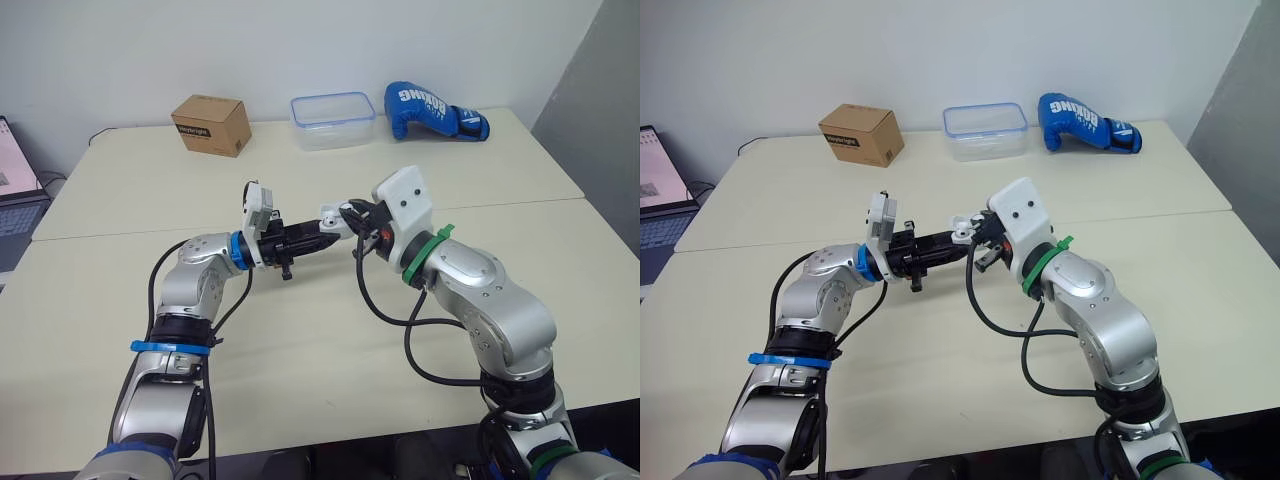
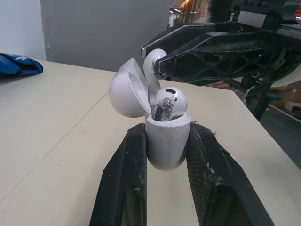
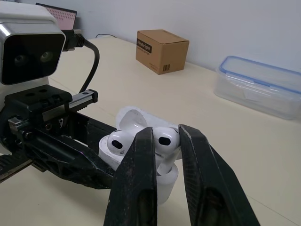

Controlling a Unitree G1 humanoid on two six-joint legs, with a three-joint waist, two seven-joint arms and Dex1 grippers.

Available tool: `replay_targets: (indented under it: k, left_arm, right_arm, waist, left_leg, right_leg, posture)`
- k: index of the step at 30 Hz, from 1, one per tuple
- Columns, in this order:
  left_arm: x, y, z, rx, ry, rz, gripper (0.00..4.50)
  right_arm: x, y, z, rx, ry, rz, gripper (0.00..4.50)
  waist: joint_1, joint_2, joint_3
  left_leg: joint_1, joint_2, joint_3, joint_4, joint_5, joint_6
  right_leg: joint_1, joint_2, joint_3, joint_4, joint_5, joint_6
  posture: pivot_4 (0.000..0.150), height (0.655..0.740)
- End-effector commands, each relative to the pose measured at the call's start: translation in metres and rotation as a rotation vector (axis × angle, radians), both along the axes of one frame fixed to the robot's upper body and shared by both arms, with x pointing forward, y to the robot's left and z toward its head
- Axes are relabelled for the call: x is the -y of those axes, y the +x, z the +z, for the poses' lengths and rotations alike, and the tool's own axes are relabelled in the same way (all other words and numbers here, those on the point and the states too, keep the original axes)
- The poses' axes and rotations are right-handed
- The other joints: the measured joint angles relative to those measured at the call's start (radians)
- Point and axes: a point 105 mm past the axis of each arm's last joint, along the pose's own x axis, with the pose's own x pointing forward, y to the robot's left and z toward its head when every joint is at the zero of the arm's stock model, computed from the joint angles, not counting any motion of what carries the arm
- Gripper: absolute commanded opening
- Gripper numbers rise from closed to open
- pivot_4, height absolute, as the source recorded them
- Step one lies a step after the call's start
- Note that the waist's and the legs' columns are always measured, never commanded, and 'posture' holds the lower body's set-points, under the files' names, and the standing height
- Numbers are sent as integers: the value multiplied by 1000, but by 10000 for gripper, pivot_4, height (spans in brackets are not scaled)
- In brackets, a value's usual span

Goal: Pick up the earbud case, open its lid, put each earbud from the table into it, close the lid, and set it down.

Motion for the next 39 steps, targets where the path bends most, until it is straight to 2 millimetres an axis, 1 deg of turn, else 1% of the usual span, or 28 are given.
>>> replay_targets:
  k: [1, 19, 25, 33, 38, 39]
  left_arm:
    - [0, -1, 23, 83, -29, -4, 7943]
    - [1, -3, 28, 118, -30, -9, 7943]
    - [2, -3, 32, 123, -41, -7, 7943]
    - [3, -4, 31, 122, -40, -11, 7943]
    - [3, -4, 31, 123, -44, -7, 7943]
    - [3, -3, 31, 122, -44, -5, 7943]
  right_arm:
    - [0, -2, 5, 29, 7, 4, 3478]
    - [2, 3, 2, 19, -25, -30, 3478]
    - [1, 3, 4, 89, -131, -42, 3478]
    - [0, 4, 4, 105, -147, -53, 3478]
    - [-2, 3, -2, 56, -135, -39, 3478]
    - [-2, 3, -4, 40, -132, -33, 6978]
  waist:
    - [0, 0, 0]
    - [0, 0, 0]
    - [0, 0, 0]
    - [-1, 0, 0]
    - [-1, 0, 0]
    - [-1, 0, 0]
  left_leg:
    - [0, 0, 0, 0, 0, 0]
    - [0, 0, 0, 0, 0, 0]
    - [0, 0, 0, 0, 0, 0]
    - [0, 0, 0, 0, 0, 0]
    - [0, 0, 0, 0, 0, 0]
    - [0, 0, 0, 0, 0, 0]
  right_leg:
    - [0, 0, 0, 0, 0, 0]
    - [0, 0, 0, 0, 0, 0]
    - [0, 0, 0, 0, 0, 0]
    - [0, 0, 0, 0, 0, 0]
    - [0, 0, 0, 0, 0, 0]
    - [0, 0, 0, 0, 0, 0]
  posture:
    - [1500, 7307]
    - [1500, 7307]
    - [1500, 7307]
    - [1500, 7307]
    - [1500, 7307]
    - [1500, 7307]
